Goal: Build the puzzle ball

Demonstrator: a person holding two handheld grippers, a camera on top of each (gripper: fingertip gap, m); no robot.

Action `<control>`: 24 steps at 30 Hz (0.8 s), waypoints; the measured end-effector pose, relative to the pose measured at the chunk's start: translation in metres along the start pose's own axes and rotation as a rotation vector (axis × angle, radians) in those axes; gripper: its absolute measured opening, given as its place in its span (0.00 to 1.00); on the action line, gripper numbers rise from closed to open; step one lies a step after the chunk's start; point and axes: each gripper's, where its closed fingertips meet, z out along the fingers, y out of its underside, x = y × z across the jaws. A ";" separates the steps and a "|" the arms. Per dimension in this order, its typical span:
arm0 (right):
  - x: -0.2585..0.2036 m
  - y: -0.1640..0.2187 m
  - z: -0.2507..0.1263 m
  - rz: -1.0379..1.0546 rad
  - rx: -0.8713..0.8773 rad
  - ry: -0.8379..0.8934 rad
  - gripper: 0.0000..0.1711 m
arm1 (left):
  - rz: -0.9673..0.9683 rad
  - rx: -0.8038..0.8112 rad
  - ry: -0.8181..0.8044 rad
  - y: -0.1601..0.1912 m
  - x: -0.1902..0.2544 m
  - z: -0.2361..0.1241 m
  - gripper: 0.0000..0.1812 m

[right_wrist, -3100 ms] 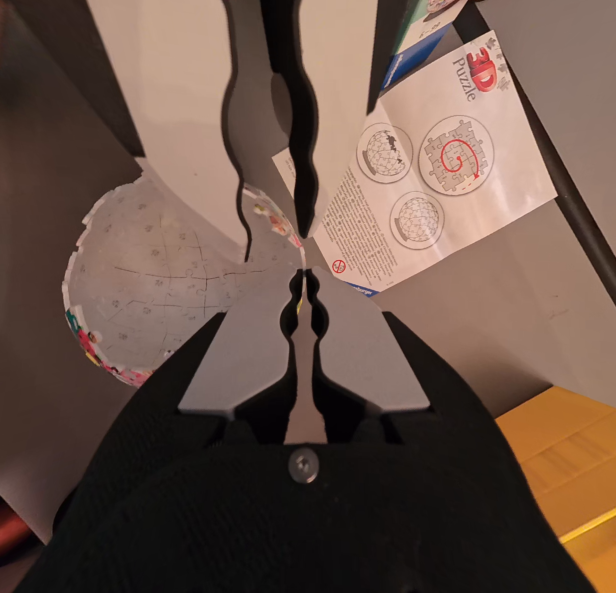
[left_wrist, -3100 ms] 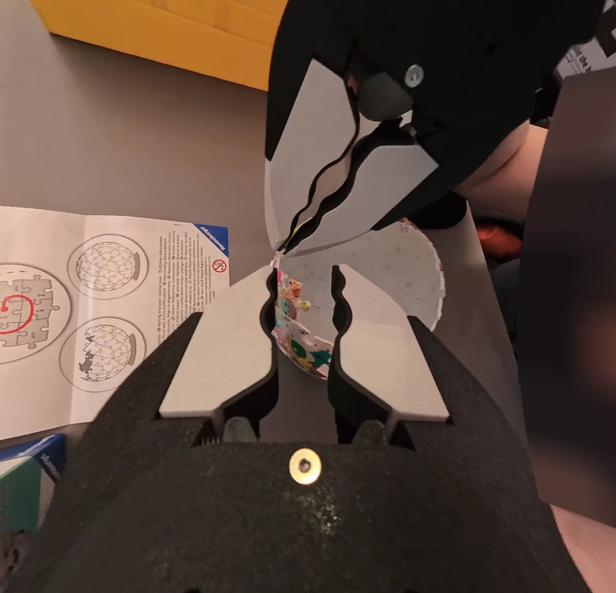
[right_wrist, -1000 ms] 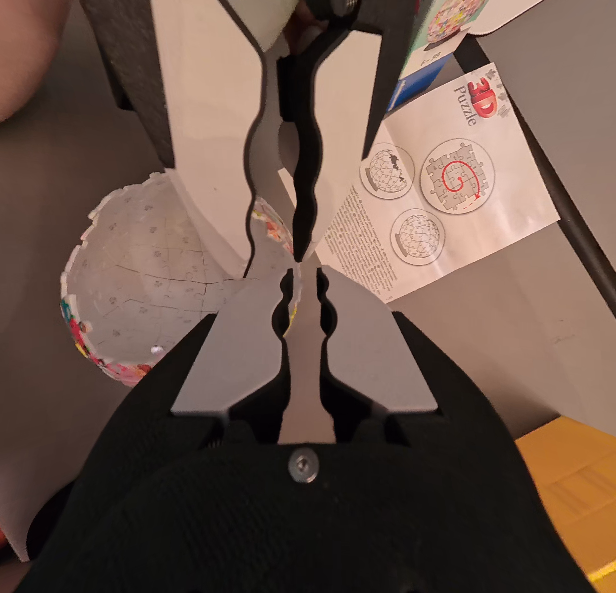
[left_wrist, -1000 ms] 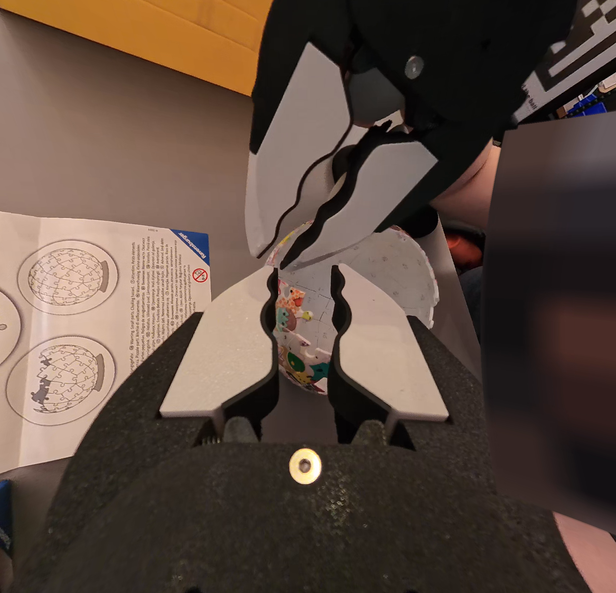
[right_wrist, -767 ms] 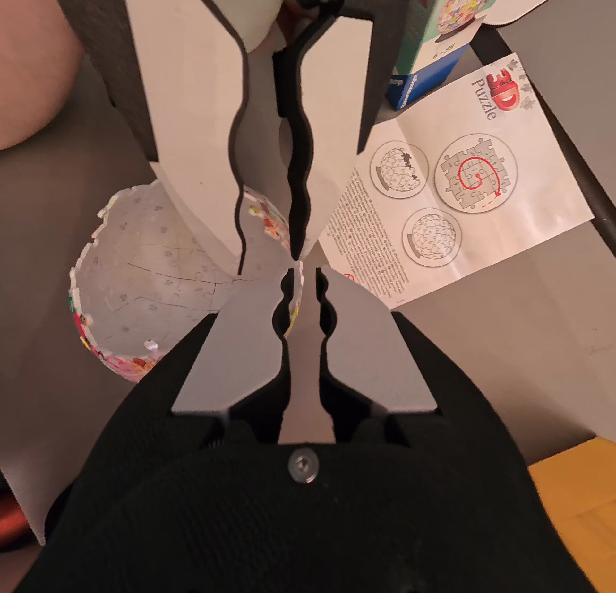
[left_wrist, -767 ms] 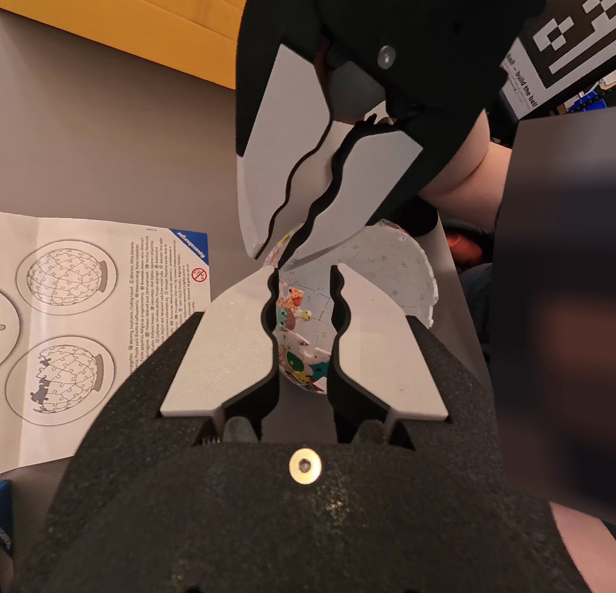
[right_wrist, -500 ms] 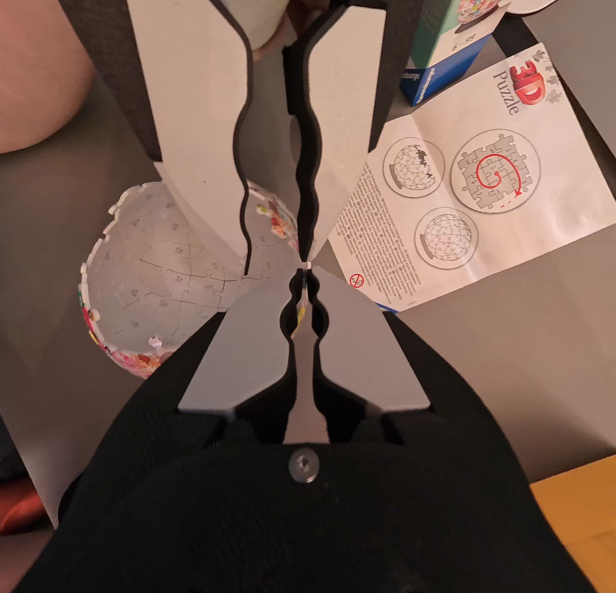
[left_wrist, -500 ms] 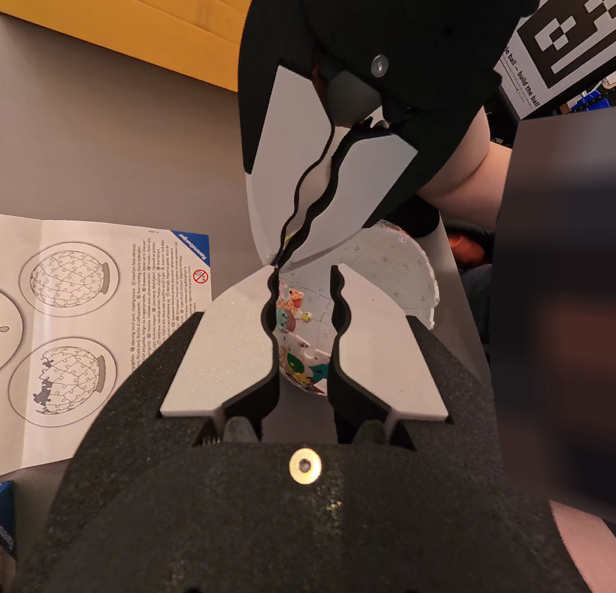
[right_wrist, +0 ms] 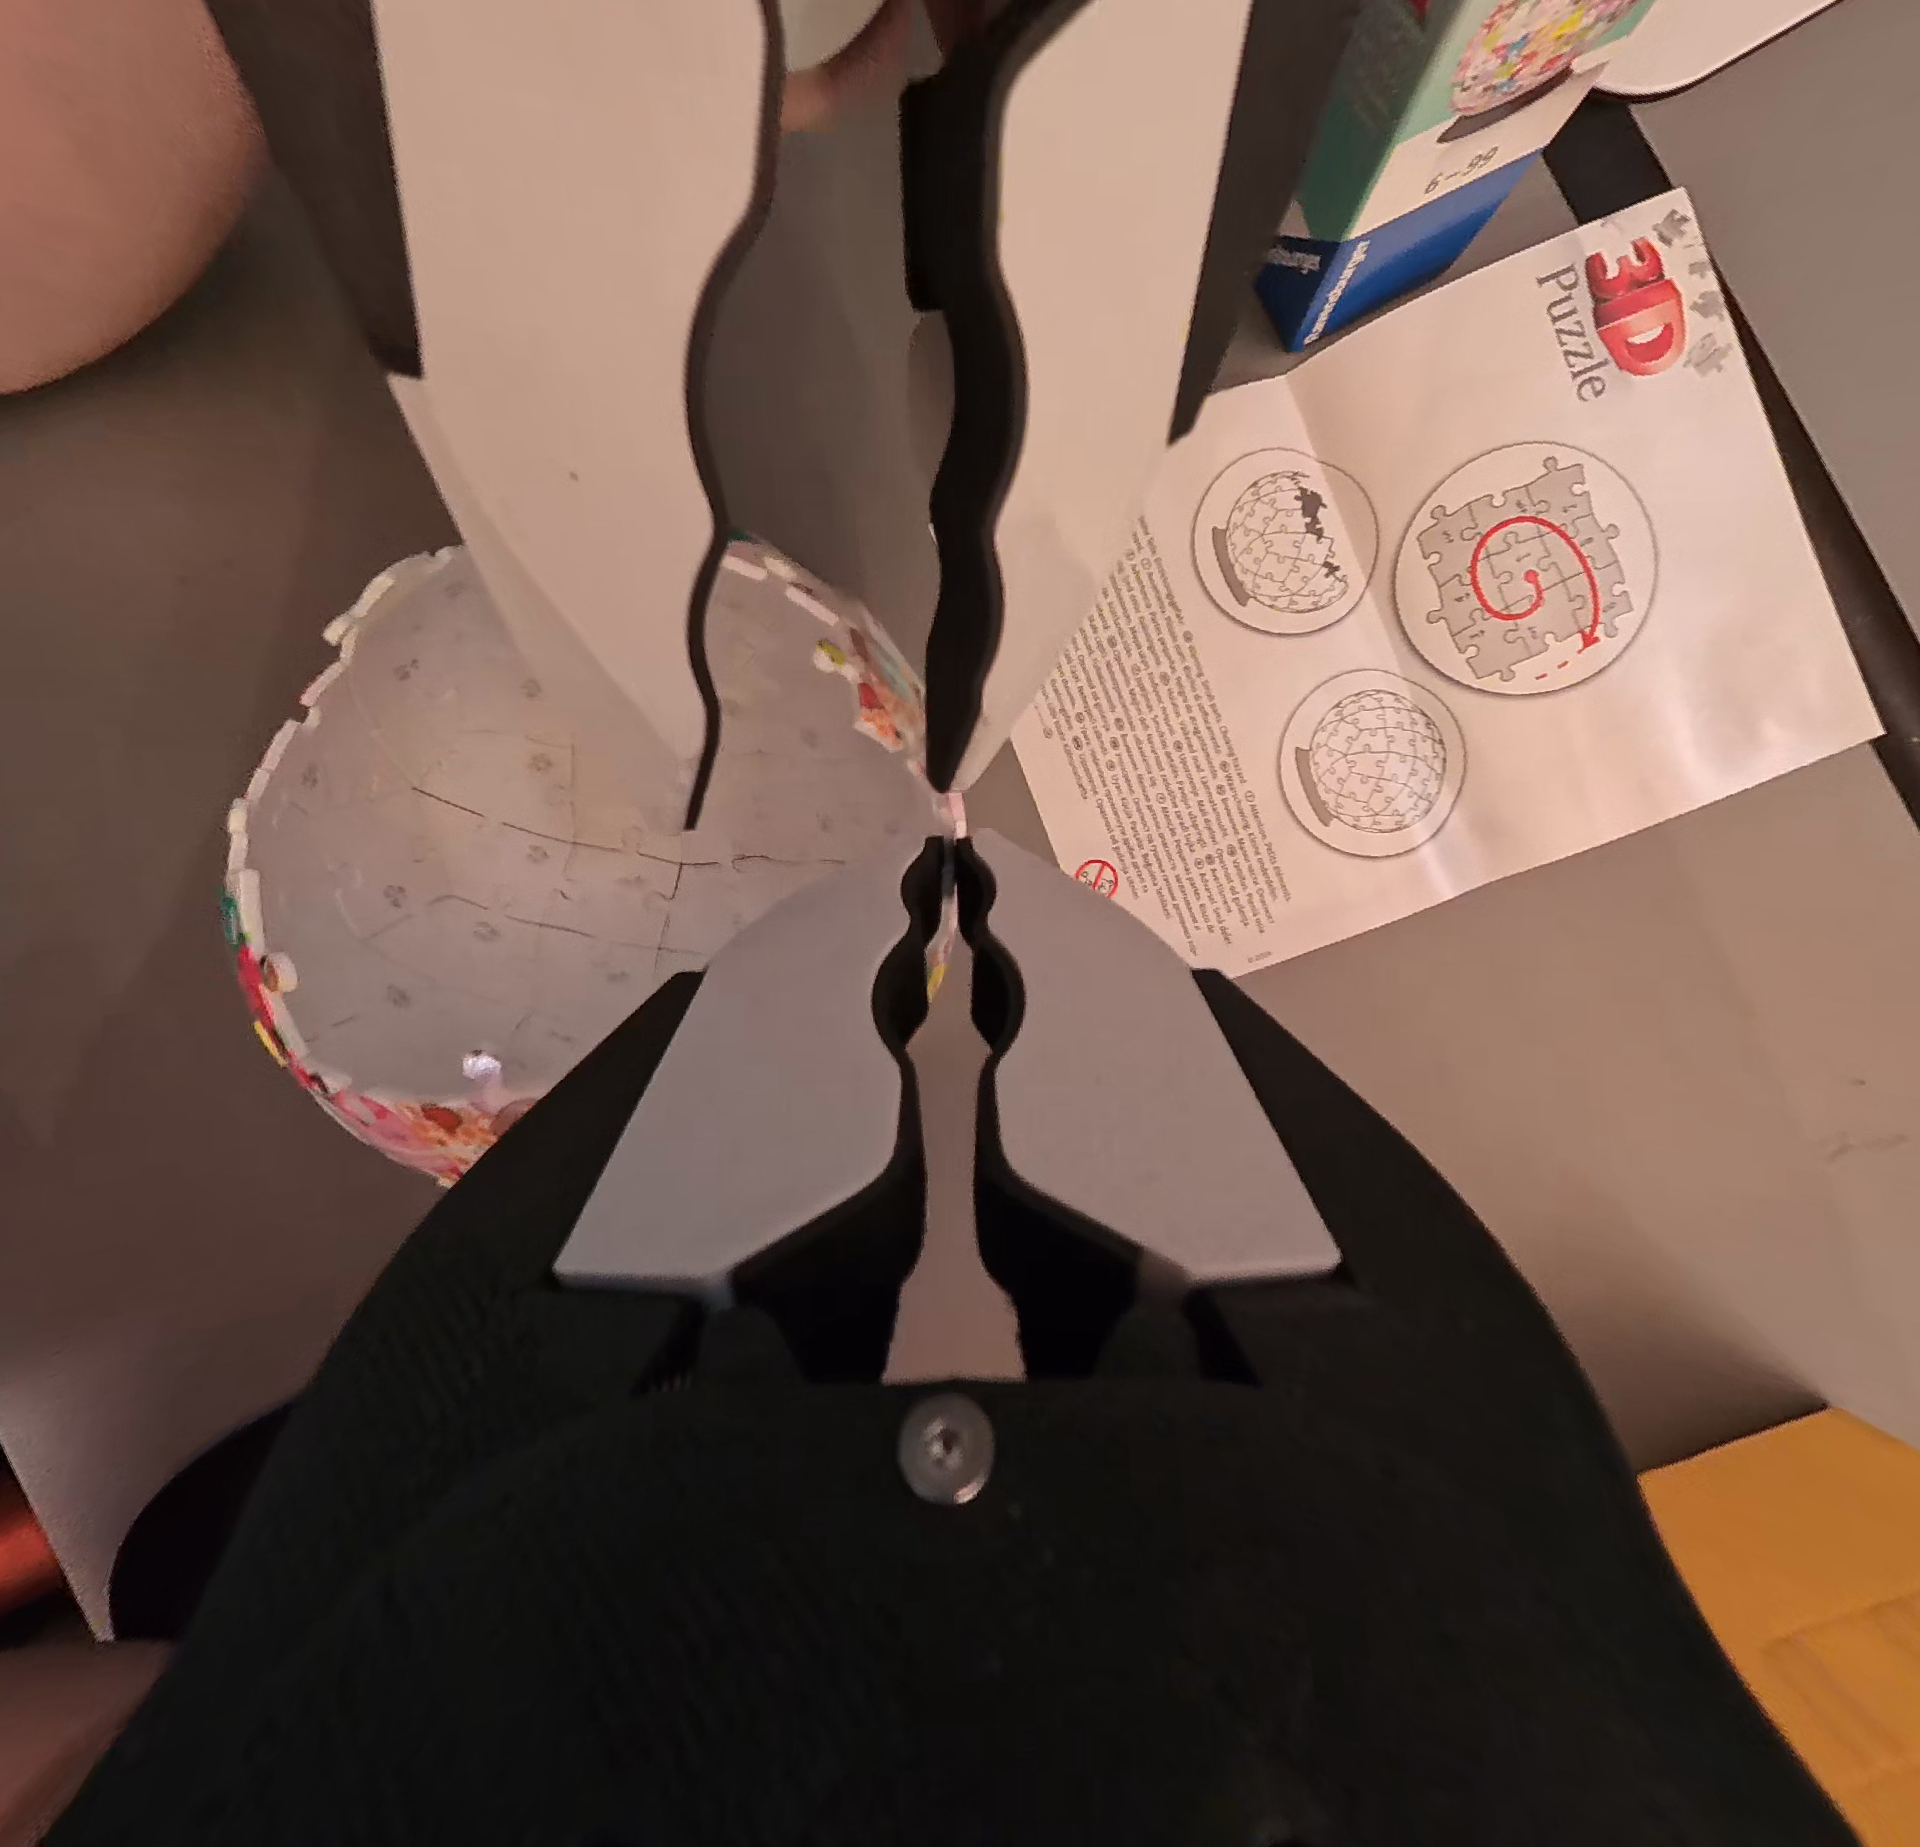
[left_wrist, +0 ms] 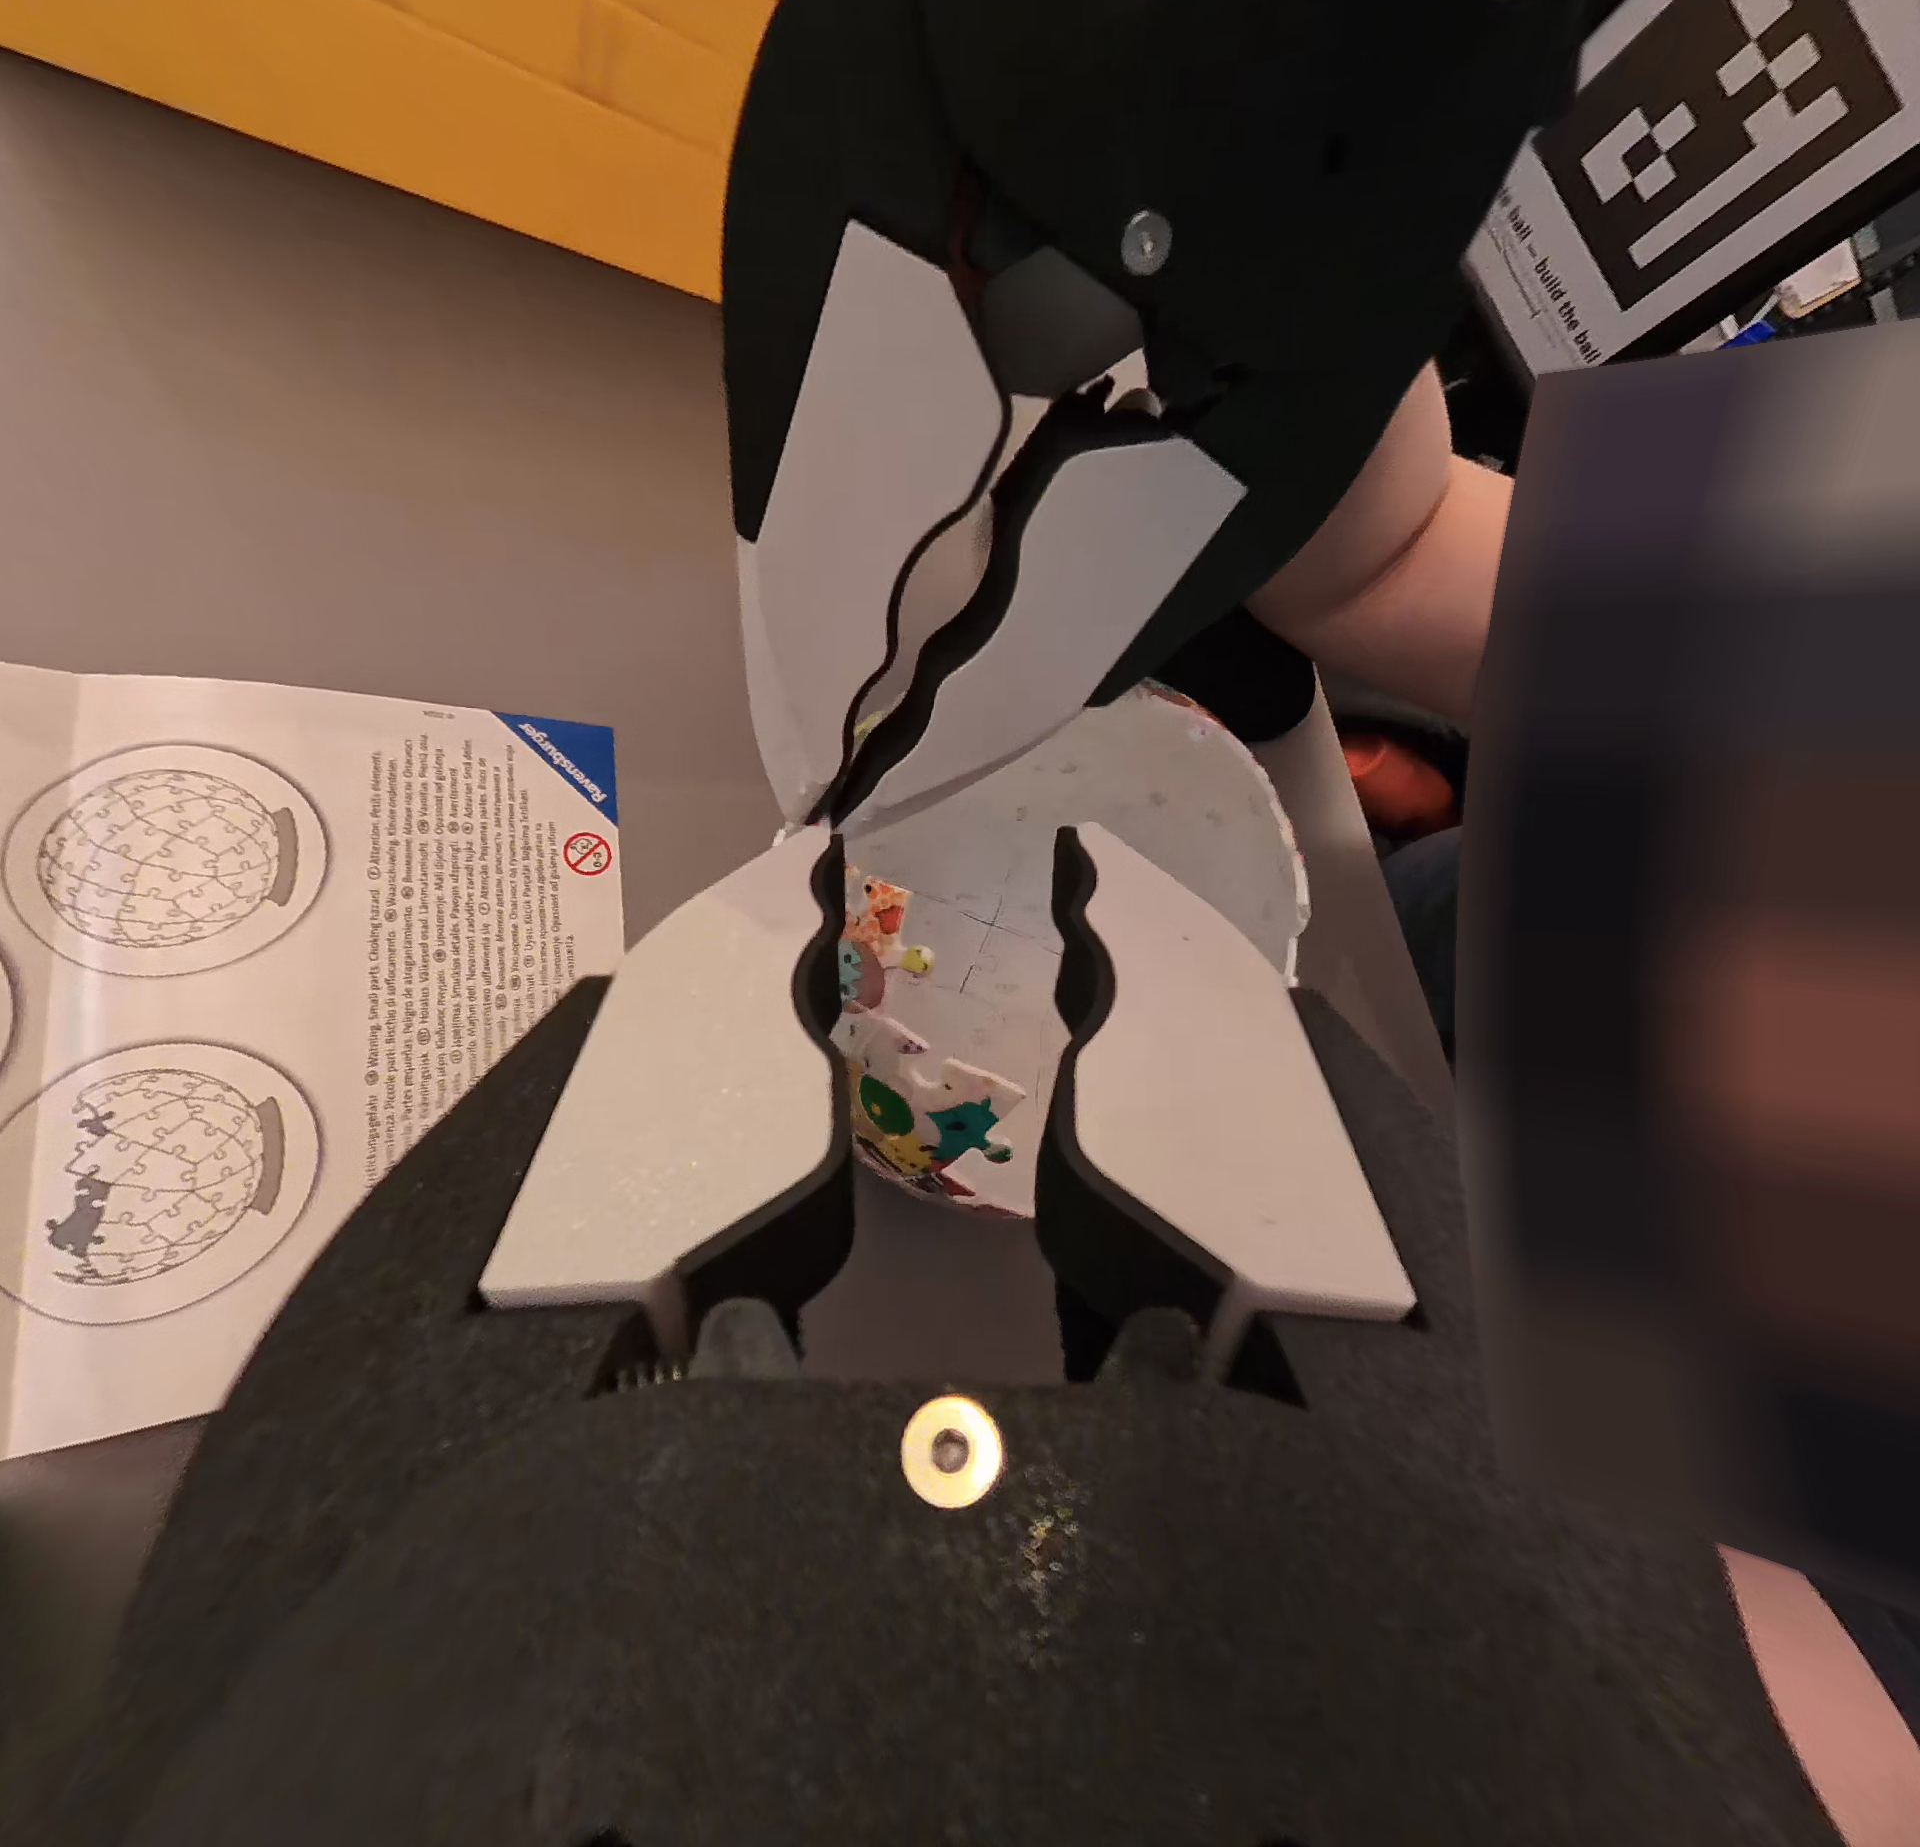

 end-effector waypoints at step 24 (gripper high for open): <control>0.001 0.001 -0.001 -0.066 -0.077 0.090 0.02 | -0.133 -0.014 0.059 0.005 -0.005 0.009 0.28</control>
